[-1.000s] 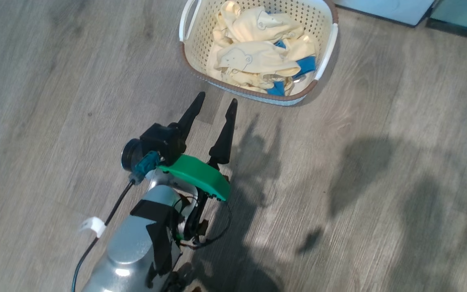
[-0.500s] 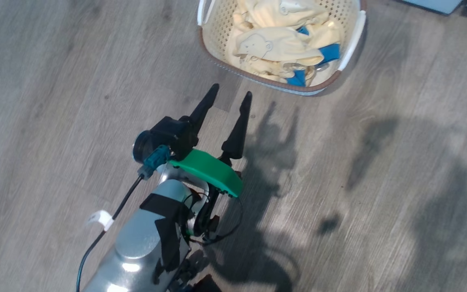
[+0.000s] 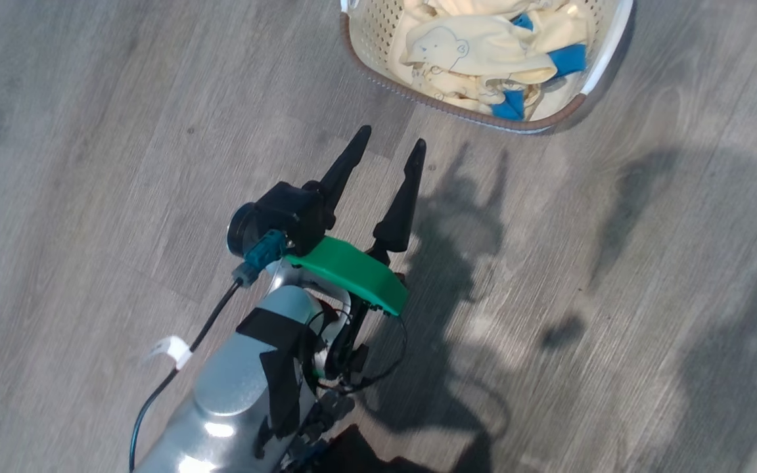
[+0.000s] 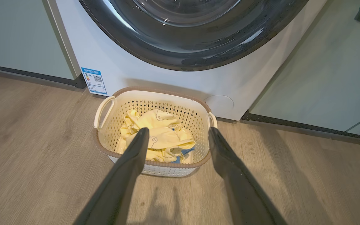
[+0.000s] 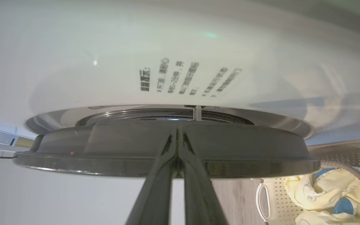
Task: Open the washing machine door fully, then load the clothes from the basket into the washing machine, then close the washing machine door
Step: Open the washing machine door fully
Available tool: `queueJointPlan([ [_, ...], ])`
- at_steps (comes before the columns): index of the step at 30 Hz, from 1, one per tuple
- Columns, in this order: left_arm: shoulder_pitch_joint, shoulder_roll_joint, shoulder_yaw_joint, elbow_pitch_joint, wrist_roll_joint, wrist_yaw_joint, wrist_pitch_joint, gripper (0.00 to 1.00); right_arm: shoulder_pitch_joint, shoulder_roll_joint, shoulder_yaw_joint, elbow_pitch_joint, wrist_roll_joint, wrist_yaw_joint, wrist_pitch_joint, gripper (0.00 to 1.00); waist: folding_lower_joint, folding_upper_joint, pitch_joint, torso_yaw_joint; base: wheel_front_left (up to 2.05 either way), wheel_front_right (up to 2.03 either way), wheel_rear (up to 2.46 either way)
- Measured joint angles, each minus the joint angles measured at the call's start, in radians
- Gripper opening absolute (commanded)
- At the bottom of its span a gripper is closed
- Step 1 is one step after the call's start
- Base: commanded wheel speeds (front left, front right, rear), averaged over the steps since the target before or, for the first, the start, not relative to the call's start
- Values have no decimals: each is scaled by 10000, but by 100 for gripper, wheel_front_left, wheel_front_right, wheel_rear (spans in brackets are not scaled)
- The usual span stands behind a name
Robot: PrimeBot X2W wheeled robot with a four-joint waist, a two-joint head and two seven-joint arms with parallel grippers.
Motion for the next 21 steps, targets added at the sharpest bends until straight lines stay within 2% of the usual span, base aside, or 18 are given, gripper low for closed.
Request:
queueJointPlan([
  [14, -199, -10, -13, -59, -86, 2, 0, 100, -663, 25, 213, 184, -171, 0, 127, 0, 0, 0, 468, 126, 0, 0, 0],
  [21, -207, -13, 27, -75, -84, 2, 0, 100, -893, -17, 420, 17, -253, 0, 560, 0, 0, 0, 620, 131, 0, 0, 0],
])
